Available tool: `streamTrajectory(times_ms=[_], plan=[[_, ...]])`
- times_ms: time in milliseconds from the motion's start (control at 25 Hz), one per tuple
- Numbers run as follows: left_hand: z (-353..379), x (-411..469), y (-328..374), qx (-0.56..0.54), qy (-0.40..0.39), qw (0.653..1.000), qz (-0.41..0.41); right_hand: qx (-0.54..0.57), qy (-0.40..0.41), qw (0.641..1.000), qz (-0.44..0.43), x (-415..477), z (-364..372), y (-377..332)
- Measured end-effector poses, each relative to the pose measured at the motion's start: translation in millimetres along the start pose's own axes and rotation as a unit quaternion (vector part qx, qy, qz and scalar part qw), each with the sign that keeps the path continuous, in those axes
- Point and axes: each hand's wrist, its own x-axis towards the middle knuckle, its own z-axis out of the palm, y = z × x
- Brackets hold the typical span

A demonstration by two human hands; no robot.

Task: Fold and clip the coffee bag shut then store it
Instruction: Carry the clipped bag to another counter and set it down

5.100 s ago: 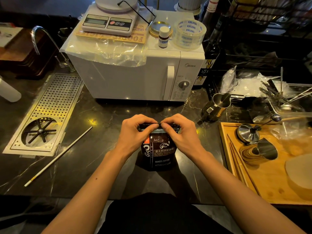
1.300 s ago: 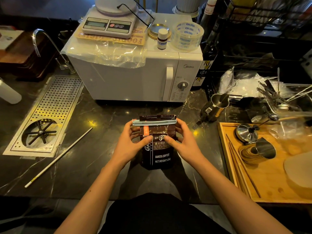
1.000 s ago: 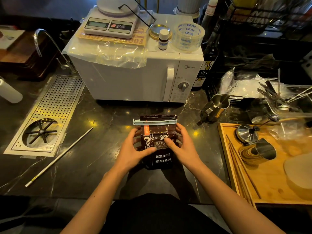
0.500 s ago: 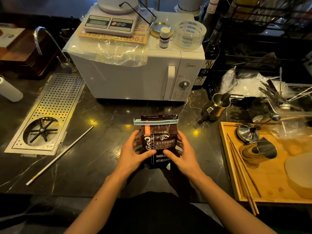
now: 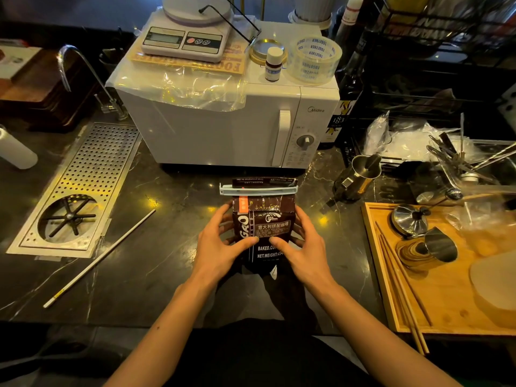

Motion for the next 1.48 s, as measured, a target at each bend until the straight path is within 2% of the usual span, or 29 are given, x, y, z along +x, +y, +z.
streamTrajectory(times_ms=[240, 480, 720, 1000, 1200, 1480], plan=[[-11.1, 2.3, 20.4, -0.038, 0.066, 0.996, 0.037, 0.033, 0.068, 0.997, -0.031, 9.2, 6.8, -32.2], [-36.1, 9.3, 39.2, -0.005, 0.066, 0.993, 0.1, 0.06, 0.103, 0.991, -0.056, 11.3, 29.2, -66.8], [-69.7, 26.7, 49.0, 0.014, 0.03, 0.988, 0.148, 0.06, 0.156, 0.984, -0.062, 9.4, 54.8, -93.4], [-70.4, 32.3, 60.7, -0.015, -0.019, 0.985, 0.172, 0.052, 0.217, 0.973, -0.052, -4.6, 55.1, -105.4], [-40.0, 14.1, 78.3, 0.01, -0.061, 0.974, 0.216, 0.041, 0.272, 0.96, -0.06, -36.8, 22.0, -106.3], [54.0, -61.0, 116.1, -0.016, -0.163, 0.948, 0.274, 0.05, 0.39, 0.917, -0.065, -133.9, -65.3, -85.8]])
